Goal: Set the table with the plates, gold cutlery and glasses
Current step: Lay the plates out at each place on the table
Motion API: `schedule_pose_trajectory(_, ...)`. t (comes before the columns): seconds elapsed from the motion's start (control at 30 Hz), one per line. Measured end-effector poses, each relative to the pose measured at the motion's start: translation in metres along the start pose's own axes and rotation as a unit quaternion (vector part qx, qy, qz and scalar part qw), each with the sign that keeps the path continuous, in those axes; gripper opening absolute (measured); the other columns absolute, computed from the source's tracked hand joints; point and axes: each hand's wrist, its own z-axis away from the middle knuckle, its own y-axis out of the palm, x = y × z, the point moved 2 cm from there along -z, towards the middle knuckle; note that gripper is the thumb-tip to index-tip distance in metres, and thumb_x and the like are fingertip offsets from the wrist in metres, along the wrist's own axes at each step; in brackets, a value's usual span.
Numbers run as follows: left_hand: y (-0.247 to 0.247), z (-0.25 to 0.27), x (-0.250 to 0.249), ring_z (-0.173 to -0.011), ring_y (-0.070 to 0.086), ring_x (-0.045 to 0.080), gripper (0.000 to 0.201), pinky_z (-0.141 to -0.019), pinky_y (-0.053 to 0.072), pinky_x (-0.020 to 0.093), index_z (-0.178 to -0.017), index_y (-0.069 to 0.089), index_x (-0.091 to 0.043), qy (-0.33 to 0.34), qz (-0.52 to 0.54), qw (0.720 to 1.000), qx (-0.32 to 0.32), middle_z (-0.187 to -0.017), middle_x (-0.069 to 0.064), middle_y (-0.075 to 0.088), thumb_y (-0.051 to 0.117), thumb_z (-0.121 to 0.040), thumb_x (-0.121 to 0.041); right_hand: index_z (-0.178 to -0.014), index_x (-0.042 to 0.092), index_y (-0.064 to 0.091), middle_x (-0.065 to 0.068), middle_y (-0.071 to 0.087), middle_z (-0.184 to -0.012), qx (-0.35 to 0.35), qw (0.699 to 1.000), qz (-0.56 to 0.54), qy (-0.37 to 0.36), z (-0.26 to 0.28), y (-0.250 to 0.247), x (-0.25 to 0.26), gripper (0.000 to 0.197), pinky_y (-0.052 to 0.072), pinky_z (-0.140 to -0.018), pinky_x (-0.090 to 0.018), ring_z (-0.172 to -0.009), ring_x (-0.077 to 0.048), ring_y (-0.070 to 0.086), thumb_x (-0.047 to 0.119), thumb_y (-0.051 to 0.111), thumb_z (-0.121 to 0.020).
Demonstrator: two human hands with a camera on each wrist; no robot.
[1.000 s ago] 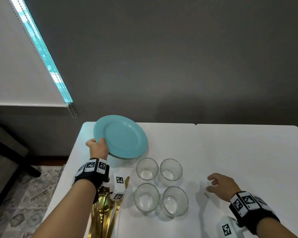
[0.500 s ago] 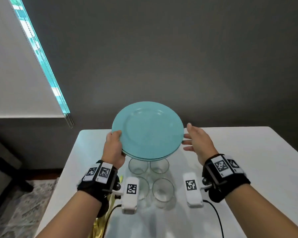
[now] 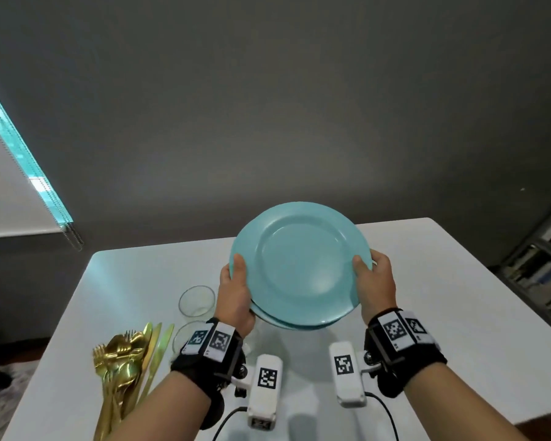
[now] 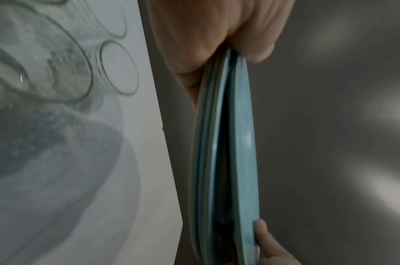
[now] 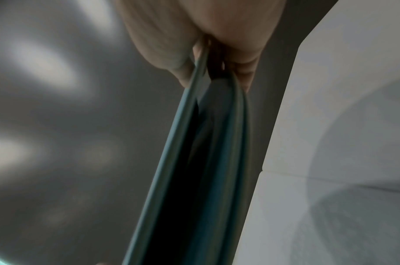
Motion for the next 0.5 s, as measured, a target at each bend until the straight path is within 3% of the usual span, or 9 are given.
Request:
schedule_pose_trajectory(0.07, 0.016, 0.003, 0.012, -0.114, 0.060, 0.032, 0.070, -0.092, 0.051, 0.052, -0.130, 0.047, -0.014, 0.001, -0.014, 1.000, 0.001, -0.127, 0.013, 0.059, 0.046, -0.082, -0.065, -0.119, 0.019, 0.049, 0.005, 0.055, -0.095, -0.008, 1.000, -0.020, -0.008, -0.005, -0.021, 0.005, 0.023, 0.041, -0.079, -0.030, -0.091, -0.019, 0.053, 0.019, 0.049, -0.096)
schedule_pose_trajectory(0.13, 0.034, 0.007, 0.025, -0.114, 0.060, 0.031, 0.068, -0.092, 0.051, 0.051, -0.131, 0.047, -0.015, -0.002, -0.024, 1.000, 0.001, -0.126, 0.013, 0.060, 0.041, -0.085, -0.065, -0.113, 0.025, 0.047, 0.008, 0.054, -0.091, -0.012, 0.999, -0.042, -0.009, -0.013, -0.042, 0.008, 0.015, 0.043, -0.079, -0.031, -0.089, -0.019, 0.054, 0.024, 0.046, -0.097)
schedule_pose_trajectory(0.37, 0.080, 0.021, 0.081, -0.111, 0.060, 0.029, 0.059, -0.088, 0.052, 0.046, -0.132, 0.044, -0.016, -0.054, -0.041, 0.997, -0.024, -0.125, 0.010, 0.059, 0.029, -0.094, -0.058, -0.090, 0.032, 0.054, -0.001, 0.059, -0.104, -0.012, 0.993, -0.105, 0.046, -0.043, -0.109, -0.004, 0.014, 0.048, -0.081, -0.035, -0.089, -0.020, 0.056, 0.033, 0.042, -0.098)
schedule_pose_trajectory(0.43, 0.092, 0.023, 0.090, -0.112, 0.060, 0.029, 0.059, -0.085, 0.053, 0.043, -0.133, 0.043, -0.016, -0.051, -0.050, 0.997, -0.028, -0.126, 0.010, 0.058, 0.028, -0.094, -0.058, -0.099, 0.028, 0.055, 0.001, 0.059, -0.102, -0.029, 0.987, -0.134, 0.078, -0.053, -0.136, -0.012, 0.014, 0.048, -0.076, -0.031, -0.086, -0.019, 0.056, 0.032, 0.041, -0.099)
schedule_pose_trajectory(0.5, 0.100, 0.022, 0.097, -0.111, 0.059, 0.029, 0.060, -0.087, 0.052, 0.046, -0.132, 0.043, -0.016, -0.035, -0.063, 0.997, -0.038, -0.126, 0.010, 0.058, 0.028, -0.094, -0.059, -0.120, 0.021, 0.052, -0.001, 0.058, -0.110, -0.068, 0.980, -0.158, 0.103, -0.064, -0.167, -0.018, 0.026, 0.047, -0.076, -0.030, -0.091, -0.021, 0.055, 0.031, 0.037, -0.101)
